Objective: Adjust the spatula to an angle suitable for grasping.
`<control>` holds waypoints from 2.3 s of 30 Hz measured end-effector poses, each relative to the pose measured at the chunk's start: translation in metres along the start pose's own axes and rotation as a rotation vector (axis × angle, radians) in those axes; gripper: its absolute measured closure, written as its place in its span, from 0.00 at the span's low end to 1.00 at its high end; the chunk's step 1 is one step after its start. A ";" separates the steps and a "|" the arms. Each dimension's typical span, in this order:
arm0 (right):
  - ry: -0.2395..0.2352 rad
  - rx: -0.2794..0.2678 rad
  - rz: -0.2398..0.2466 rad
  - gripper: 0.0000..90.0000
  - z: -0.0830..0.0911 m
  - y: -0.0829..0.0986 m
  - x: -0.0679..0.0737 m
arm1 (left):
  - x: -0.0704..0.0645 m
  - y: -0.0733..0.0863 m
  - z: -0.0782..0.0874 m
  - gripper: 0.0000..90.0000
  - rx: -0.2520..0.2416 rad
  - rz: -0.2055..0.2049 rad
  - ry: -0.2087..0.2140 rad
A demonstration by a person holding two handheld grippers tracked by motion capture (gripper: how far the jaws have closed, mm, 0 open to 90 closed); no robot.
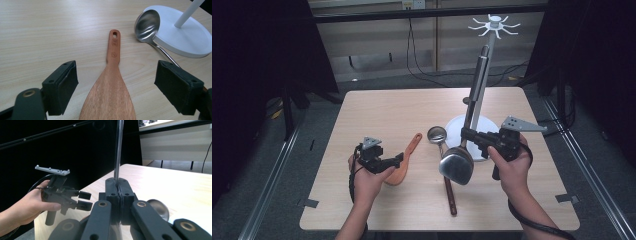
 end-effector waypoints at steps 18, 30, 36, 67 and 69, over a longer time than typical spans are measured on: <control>0.034 -0.032 0.000 0.99 0.003 -0.018 -0.029 | 0.002 0.001 -0.001 0.20 0.003 -0.004 -0.006; 0.031 -0.014 -0.009 0.99 -0.003 -0.011 -0.037 | 0.001 0.002 -0.002 0.20 0.011 -0.008 -0.005; 0.040 -0.043 -0.021 0.97 -0.005 -0.010 -0.045 | 0.000 0.003 -0.002 0.20 0.017 -0.016 -0.003; 0.170 -0.044 0.038 0.73 -0.003 -0.020 -0.076 | -0.002 0.005 -0.002 0.20 0.024 -0.007 0.012; 0.176 -0.049 0.043 0.70 -0.003 -0.021 -0.076 | -0.002 0.004 -0.002 0.20 0.020 -0.005 0.012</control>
Point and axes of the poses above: each handheld gripper's, and its own axes: z roughly backward along the jaws, y roughly out of its underside, x roughly to its left, the point moved 10 cm from there along -z, roughly forward along the jaws
